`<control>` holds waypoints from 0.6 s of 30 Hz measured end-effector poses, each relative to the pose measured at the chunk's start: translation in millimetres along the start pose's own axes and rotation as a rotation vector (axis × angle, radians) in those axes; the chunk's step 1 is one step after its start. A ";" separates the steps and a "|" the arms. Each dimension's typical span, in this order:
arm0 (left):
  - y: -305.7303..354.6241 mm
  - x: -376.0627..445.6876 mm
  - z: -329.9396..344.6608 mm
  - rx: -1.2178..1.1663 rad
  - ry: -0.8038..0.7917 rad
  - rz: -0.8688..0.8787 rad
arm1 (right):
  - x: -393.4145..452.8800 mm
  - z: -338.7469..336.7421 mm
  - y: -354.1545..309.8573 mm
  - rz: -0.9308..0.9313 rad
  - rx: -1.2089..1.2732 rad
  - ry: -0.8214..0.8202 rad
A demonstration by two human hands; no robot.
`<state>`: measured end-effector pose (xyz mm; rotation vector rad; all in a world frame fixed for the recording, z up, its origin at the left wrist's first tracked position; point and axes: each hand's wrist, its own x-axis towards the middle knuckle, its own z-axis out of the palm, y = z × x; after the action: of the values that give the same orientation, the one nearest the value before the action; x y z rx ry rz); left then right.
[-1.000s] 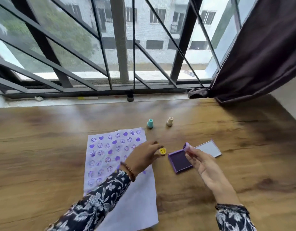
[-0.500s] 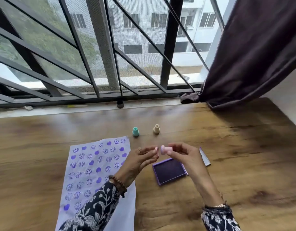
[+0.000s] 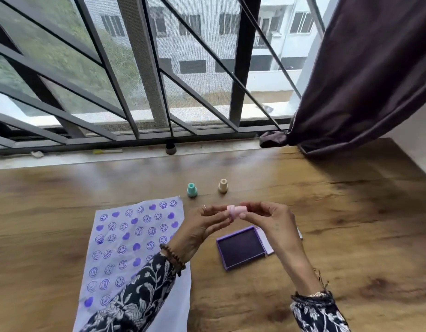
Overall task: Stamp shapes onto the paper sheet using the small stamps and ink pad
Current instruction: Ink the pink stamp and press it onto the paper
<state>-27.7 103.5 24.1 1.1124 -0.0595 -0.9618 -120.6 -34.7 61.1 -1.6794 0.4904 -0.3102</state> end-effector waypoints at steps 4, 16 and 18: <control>-3.5 6.7 2.4 -0.069 0.022 0.012 | 10.0 1.3 4.0 0.063 0.064 0.025; -11.0 64.6 -4.8 1.035 0.426 0.395 | 80.2 -5.3 32.7 -0.046 -0.572 0.243; -13.0 72.5 -1.6 1.137 0.461 0.387 | 89.3 -6.5 35.9 -0.093 -0.624 0.253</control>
<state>9.4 54.2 -16.1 2.2374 -0.4693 -0.2362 -51.0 -87.8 20.5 -2.2871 0.7506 -0.4738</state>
